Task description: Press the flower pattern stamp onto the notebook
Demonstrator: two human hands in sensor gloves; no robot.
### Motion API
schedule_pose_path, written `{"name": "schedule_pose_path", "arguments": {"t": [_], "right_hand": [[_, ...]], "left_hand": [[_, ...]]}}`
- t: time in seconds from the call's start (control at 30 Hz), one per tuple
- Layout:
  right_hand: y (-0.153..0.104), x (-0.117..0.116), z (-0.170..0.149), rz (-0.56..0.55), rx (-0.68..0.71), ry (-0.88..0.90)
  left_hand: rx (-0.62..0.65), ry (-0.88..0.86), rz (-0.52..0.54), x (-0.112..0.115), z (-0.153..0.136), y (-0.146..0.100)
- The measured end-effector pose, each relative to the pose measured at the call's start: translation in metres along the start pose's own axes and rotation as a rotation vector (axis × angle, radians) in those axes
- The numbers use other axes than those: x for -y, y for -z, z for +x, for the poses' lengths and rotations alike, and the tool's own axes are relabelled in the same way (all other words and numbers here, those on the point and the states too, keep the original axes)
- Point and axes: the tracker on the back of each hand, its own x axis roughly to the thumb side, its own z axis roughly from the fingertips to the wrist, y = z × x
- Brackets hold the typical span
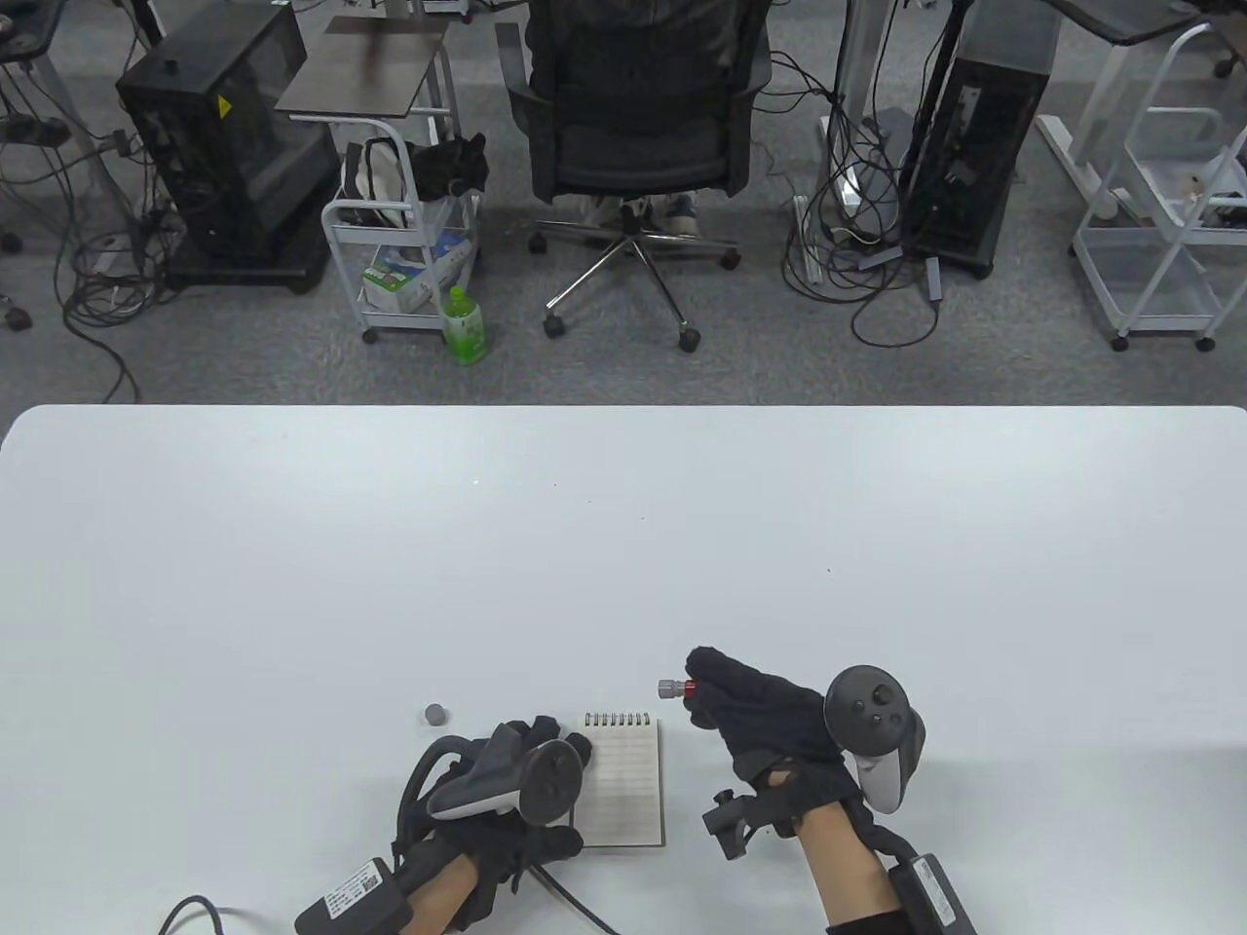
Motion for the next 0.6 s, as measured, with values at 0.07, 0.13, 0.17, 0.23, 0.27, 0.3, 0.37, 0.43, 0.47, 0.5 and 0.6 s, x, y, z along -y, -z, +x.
{"name": "schedule_pose_path", "arguments": {"t": [0.07,0.13,0.17,0.23,0.27,0.3,0.37,0.43,0.47,0.5,0.6], "right_hand": [[0.0,0.0,0.0,0.004,-0.001,0.002],[0.0,-0.001,0.001,0.015,0.0,0.002],[0.0,-0.001,0.001,0.019,0.001,-0.003],[0.0,-0.002,0.002,0.028,0.006,-0.011],[0.001,-0.002,0.002,0.03,0.005,-0.01],[0.001,-0.003,0.002,0.03,0.005,-0.007],[0.0,-0.003,0.003,0.032,0.001,0.003],[0.0,-0.003,0.003,0.032,0.001,0.005],[0.0,-0.002,0.003,0.032,0.0,0.005],[0.0,-0.002,0.003,0.032,-0.002,0.008],[0.0,0.001,0.002,0.021,-0.009,0.029]], "left_hand": [[0.004,-0.014,0.005,-0.004,-0.001,-0.001],[0.003,-0.056,0.021,-0.011,-0.005,-0.004],[0.001,-0.068,0.021,-0.014,-0.006,-0.005],[-0.004,-0.089,0.038,-0.024,-0.012,-0.01],[-0.016,-0.095,0.059,-0.032,-0.016,-0.014],[-0.023,-0.095,0.074,-0.037,-0.019,-0.017],[-0.061,-0.086,0.107,-0.052,-0.03,-0.025],[-0.11,-0.079,0.116,-0.062,-0.044,-0.032],[-0.131,-0.08,0.118,-0.065,-0.05,-0.035],[-0.171,-0.085,0.126,-0.069,-0.06,-0.038],[-0.274,-0.072,0.154,-0.071,-0.086,-0.047]]}}
